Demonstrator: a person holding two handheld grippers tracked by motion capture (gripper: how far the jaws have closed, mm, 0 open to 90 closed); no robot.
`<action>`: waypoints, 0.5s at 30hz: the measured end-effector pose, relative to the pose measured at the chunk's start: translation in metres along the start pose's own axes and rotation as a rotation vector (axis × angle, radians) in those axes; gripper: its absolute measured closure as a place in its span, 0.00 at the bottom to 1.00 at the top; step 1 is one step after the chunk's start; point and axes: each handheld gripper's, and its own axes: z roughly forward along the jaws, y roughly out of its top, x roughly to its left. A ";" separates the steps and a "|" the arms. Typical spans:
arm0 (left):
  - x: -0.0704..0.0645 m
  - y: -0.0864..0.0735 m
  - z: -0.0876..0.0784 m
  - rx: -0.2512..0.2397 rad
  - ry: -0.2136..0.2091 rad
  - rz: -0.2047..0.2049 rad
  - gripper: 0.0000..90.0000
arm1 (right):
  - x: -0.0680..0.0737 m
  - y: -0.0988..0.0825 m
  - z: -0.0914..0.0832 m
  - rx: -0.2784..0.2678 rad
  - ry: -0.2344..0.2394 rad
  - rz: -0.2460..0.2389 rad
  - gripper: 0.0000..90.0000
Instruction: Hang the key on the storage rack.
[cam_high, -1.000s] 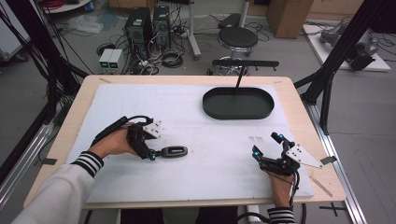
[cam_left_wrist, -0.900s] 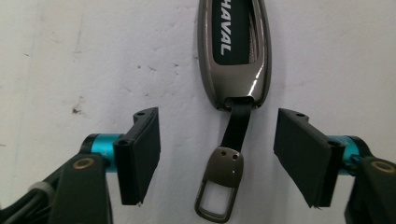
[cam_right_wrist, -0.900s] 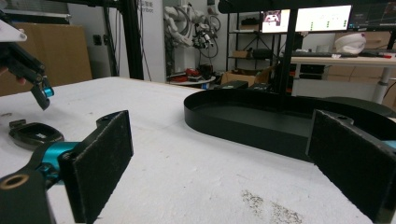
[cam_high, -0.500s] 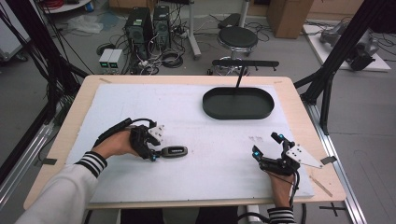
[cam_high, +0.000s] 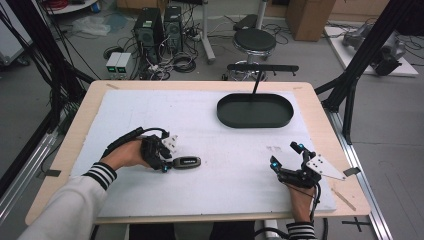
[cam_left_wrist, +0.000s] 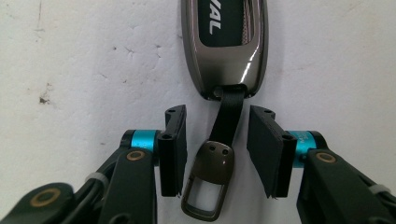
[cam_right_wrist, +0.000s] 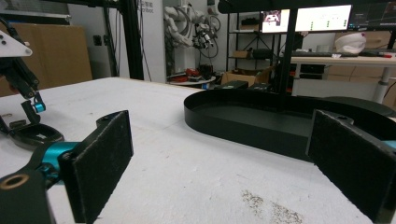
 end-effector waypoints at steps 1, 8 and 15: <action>0.000 0.000 0.000 0.002 0.000 0.001 0.65 | 0.000 0.000 0.000 0.000 0.000 0.001 0.07; -0.001 0.002 0.000 0.013 0.003 0.022 0.70 | 0.000 0.000 0.000 0.000 0.001 0.001 0.07; -0.001 0.004 0.001 0.021 -0.010 0.024 0.80 | 0.000 0.000 0.000 0.004 -0.001 0.006 0.07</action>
